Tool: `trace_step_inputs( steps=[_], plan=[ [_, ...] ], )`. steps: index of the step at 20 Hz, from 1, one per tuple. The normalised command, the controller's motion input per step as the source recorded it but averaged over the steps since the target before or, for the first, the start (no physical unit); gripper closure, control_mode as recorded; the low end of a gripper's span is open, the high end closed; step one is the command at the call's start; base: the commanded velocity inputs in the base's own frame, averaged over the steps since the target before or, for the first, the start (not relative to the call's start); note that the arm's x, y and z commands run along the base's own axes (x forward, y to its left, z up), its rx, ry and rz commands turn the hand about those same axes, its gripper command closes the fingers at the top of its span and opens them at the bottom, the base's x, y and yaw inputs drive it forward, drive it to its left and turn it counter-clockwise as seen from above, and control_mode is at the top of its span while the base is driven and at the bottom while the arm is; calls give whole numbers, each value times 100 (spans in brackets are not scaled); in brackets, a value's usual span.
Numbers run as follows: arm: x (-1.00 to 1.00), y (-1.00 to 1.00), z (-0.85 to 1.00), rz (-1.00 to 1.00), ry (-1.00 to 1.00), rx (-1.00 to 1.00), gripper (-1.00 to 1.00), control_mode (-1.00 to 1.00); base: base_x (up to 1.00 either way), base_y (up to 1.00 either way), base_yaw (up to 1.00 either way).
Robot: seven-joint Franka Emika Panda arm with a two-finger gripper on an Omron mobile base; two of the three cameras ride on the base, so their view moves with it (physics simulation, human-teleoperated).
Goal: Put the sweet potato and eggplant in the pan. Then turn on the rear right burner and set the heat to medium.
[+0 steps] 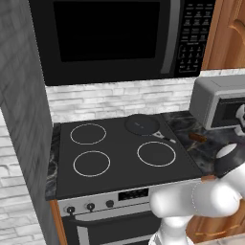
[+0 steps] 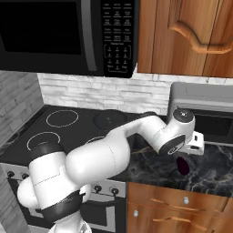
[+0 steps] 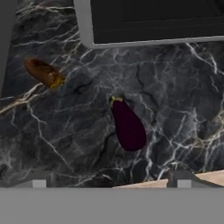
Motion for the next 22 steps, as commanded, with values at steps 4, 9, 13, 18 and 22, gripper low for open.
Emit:
trace_step_inputs(
  steps=[4,9,13,18,22],
  plan=[
    [47,0,0,3,20,-17,-100,-100,0,0,0],
    [12,-4,-16,0,16,-7,-100,-100,0,0,0],
    [0,-7,-34,0,4,0,-100,-100,0,0,0],
    [0,0,-41,0,0,1,-100,-100,0,0,0],
    [0,-4,-31,0,0,7,-100,-100,0,0,0]
  ],
)
